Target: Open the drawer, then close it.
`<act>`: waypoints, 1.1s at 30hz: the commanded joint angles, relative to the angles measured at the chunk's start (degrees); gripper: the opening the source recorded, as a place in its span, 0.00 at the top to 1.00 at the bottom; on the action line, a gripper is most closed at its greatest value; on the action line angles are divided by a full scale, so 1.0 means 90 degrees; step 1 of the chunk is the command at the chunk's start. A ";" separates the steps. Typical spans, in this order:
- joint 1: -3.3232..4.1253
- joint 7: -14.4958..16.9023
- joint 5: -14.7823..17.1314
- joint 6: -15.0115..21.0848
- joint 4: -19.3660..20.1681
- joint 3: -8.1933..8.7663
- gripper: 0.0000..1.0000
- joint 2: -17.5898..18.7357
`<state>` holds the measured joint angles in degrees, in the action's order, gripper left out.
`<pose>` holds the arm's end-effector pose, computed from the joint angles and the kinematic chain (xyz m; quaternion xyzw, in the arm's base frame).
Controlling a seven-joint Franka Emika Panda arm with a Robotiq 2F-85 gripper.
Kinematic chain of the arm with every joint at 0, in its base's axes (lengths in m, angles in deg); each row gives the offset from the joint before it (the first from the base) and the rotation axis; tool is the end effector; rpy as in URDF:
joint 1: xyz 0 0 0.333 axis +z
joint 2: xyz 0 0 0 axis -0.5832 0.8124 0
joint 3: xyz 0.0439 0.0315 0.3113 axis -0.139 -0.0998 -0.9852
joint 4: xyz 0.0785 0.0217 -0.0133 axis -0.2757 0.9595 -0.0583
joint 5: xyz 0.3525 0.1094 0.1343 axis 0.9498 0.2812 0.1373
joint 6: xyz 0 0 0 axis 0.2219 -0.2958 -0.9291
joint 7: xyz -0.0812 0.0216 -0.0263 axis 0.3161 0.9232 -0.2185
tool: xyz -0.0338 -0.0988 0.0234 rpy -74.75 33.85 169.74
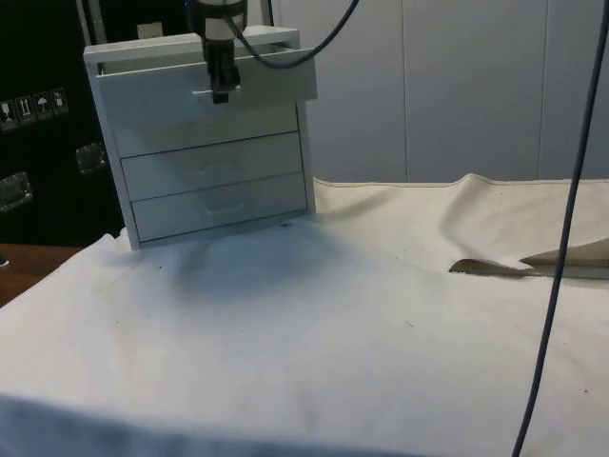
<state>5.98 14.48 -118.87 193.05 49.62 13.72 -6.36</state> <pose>0.5619 0.0722 0.4024 0.8995 0.2961 0.1021 0.3045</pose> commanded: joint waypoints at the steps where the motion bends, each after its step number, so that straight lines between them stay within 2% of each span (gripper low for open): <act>1: 0.0051 -0.0121 -0.0134 -0.0076 0.0064 -0.0051 1.00 -0.0089; 5: 0.0045 -0.0344 -0.0248 -0.0204 0.0197 -0.0267 1.00 -0.0210; 6: 0.0000 -0.0280 -0.0159 -0.0172 0.0178 -0.0267 1.00 -0.0172; 7: 0.0045 -0.0395 -0.0267 -0.0229 0.0229 -0.0306 1.00 -0.0229; 13: 0.0051 -0.0662 -0.0376 -0.0376 0.0369 -0.0554 1.00 -0.0325; 14: 0.0070 -0.0796 -0.0458 -0.0427 0.0414 -0.0618 1.00 -0.0350; 15: 0.0000 -0.0668 -0.0401 -0.0369 0.0331 -0.0554 1.00 -0.0267; 16: 0.0076 -0.0853 -0.0497 -0.0439 0.0439 -0.0643 1.00 -0.0357; 20: 0.0095 -0.1044 -0.0624 -0.0477 0.0516 -0.0726 1.00 -0.0395; 24: 0.0000 -0.1076 -0.0694 -0.0395 0.0427 -0.0681 1.00 -0.0267; 25: 0.0032 -0.1114 -0.0700 -0.0433 0.0477 -0.0707 1.00 -0.0325; 28: 0.0025 -0.1108 -0.0719 -0.0433 0.0446 -0.0694 1.00 -0.0293; 30: 0.0019 -0.1095 -0.0726 -0.0433 0.0439 -0.0694 0.94 -0.0286; 33: -0.0006 -0.1101 -0.0738 -0.0401 0.0427 -0.0719 0.78 -0.0267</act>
<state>5.92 4.57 -125.52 189.44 53.46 7.24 -8.76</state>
